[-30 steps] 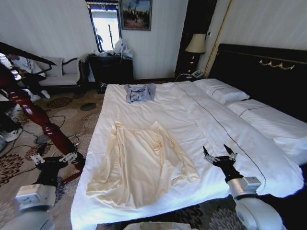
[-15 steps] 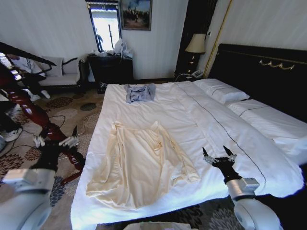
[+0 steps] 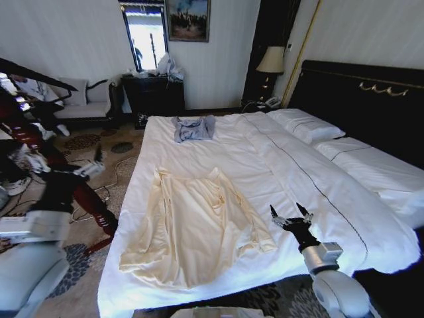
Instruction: Pick up the clothes from the bed and hang them on the clothes hanger.
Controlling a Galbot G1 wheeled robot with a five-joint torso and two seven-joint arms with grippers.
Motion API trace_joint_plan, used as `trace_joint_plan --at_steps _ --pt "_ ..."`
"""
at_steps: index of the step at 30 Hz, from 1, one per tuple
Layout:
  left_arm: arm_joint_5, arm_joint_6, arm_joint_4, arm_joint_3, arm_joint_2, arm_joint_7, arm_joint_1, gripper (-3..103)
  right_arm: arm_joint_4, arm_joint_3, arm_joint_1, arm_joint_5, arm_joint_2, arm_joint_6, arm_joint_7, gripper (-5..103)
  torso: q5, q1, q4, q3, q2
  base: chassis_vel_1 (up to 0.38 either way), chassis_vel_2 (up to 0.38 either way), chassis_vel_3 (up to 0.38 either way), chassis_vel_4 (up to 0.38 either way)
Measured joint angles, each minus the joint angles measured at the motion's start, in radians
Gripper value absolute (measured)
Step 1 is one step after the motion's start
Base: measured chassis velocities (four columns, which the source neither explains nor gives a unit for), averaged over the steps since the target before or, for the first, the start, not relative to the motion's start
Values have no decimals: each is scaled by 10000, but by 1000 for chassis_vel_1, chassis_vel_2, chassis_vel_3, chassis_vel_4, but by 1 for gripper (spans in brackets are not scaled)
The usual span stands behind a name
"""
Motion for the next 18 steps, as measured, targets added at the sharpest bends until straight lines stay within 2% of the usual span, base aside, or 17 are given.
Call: trace_joint_plan --at_steps 4,11,16,18 --pt "-134 -8 251 -45 -158 -257 -354 91 55 3 -62 33 30 -20 3 100 0 -1 0 0 0 0 0 0 0" --pt "-616 38 968 656 -274 -777 -1691 89 249 -20 -423 41 288 -69 1 100 1 -1 -4 0 0 0 0 0 0" --pt "-1102 -65 1251 865 -408 -744 -2080 89 364 67 -605 41 365 -77 -9 100 -1 -1 0 0 0 0 0 0 0" --pt "-1669 -155 1345 1087 -499 -597 -2364 88 422 81 -673 49 481 -116 -14 100 0 -1 -1 0 0 0 0 0 0"
